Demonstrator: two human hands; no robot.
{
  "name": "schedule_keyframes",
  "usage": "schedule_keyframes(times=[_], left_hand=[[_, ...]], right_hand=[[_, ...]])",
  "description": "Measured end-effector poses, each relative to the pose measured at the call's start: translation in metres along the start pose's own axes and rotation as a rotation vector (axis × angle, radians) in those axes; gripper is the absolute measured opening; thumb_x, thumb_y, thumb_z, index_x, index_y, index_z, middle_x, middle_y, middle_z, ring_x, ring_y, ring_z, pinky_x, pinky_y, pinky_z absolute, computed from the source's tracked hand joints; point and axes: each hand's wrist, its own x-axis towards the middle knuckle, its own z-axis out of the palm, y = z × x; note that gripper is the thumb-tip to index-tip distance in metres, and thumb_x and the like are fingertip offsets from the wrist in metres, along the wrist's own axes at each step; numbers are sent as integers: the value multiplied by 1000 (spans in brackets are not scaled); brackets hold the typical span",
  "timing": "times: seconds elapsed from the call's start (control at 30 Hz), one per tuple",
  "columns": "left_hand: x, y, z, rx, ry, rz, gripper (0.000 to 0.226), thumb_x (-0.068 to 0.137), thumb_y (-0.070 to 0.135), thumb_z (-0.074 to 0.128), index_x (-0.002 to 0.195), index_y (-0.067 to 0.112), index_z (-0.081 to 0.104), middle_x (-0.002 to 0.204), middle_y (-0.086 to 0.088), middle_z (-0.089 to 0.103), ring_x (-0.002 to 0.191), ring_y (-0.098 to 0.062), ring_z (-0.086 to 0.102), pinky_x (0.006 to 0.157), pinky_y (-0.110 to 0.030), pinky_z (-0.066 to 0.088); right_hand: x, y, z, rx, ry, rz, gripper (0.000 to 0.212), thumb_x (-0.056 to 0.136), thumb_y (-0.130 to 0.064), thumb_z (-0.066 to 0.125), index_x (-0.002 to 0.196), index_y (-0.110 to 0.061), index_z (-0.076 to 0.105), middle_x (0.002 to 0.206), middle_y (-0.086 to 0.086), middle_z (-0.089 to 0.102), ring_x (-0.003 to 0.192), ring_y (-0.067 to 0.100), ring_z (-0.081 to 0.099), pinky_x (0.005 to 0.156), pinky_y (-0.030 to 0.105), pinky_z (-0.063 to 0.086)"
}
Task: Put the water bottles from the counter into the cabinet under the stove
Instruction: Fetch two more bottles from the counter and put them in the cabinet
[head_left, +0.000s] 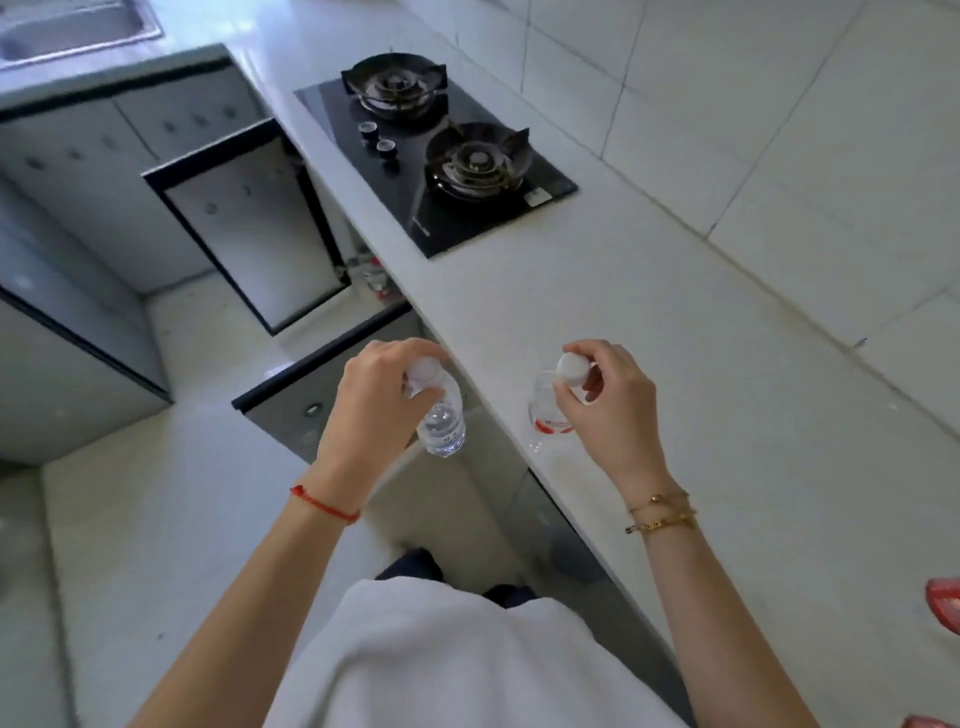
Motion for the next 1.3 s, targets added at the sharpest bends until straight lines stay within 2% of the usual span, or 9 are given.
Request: schedule_keyframes(times=[0.07, 0.13, 0.23, 0.47, 0.57, 0.7, 0.83, 1.0, 1.3], left_hand=[[-21, -19, -21, 11, 47, -71, 30, 75, 6, 76, 100, 22, 73, 95, 4, 71, 80, -8, 55, 70, -9, 44], [-41, -38, -40, 36, 90, -136, 30, 75, 7, 77, 101, 21, 73, 95, 2, 71, 79, -7, 53, 68, -1, 37], [-70, -69, -71, 57, 149, -226, 30, 75, 8, 78, 102, 21, 72, 94, 2, 70, 76, -9, 52, 68, 2, 35], [-128, -149, -151, 35, 264, -339, 32, 74, 13, 79, 100, 27, 68, 89, 4, 68, 76, -11, 56, 71, -13, 41], [-145, -184, -190, 43, 291, -358, 32, 72, 11, 79, 100, 24, 69, 88, 4, 68, 76, -12, 56, 72, -19, 46], [-163, -240, -241, 38, 312, -383, 32, 70, 11, 80, 98, 22, 70, 87, 11, 65, 74, -2, 55, 71, -7, 41], [-168, -286, -283, 37, 317, -404, 32, 70, 10, 80, 97, 24, 70, 86, 14, 63, 76, -3, 54, 73, -13, 44], [-156, -339, -321, 38, 319, -428, 32, 71, 13, 80, 98, 25, 70, 85, 11, 64, 78, -8, 56, 72, -11, 41], [-75, -427, -356, -12, 293, -416, 31, 70, 12, 77, 96, 27, 70, 87, 5, 68, 82, -12, 59, 73, -22, 48]], right_hand=[[-3, -19, 22, 30, -70, -49, 28, 78, -10, 69, 105, -15, 63, 98, 0, 61, 76, 5, 51, 73, 16, 43], [-7, -39, 44, 58, -151, -88, 29, 79, -9, 70, 106, -15, 62, 100, -1, 61, 81, 6, 54, 76, 20, 48], [-14, -72, 81, 85, -265, -157, 32, 79, -9, 72, 108, -17, 61, 101, -2, 61, 82, 2, 54, 75, 13, 47], [-42, -162, 177, 141, -436, -255, 33, 78, -6, 71, 108, -16, 62, 102, -2, 60, 89, 7, 57, 79, 22, 52], [-57, -202, 221, 177, -456, -244, 29, 79, -8, 70, 106, -15, 63, 98, 0, 61, 83, 7, 56, 75, 14, 47], [-76, -258, 282, 197, -457, -241, 30, 79, -6, 70, 106, -15, 63, 96, -1, 60, 81, 7, 55, 71, 13, 46], [-80, -305, 330, 209, -458, -249, 28, 79, -7, 71, 105, -14, 63, 95, -1, 60, 78, 11, 56, 69, 11, 45], [-69, -348, 383, 190, -481, -289, 27, 79, -7, 70, 104, -14, 62, 93, -2, 59, 73, 13, 56, 66, 18, 48], [-7, -382, 475, 156, -485, -273, 27, 80, -9, 70, 104, -17, 61, 94, -2, 60, 75, 9, 55, 67, 19, 49]])
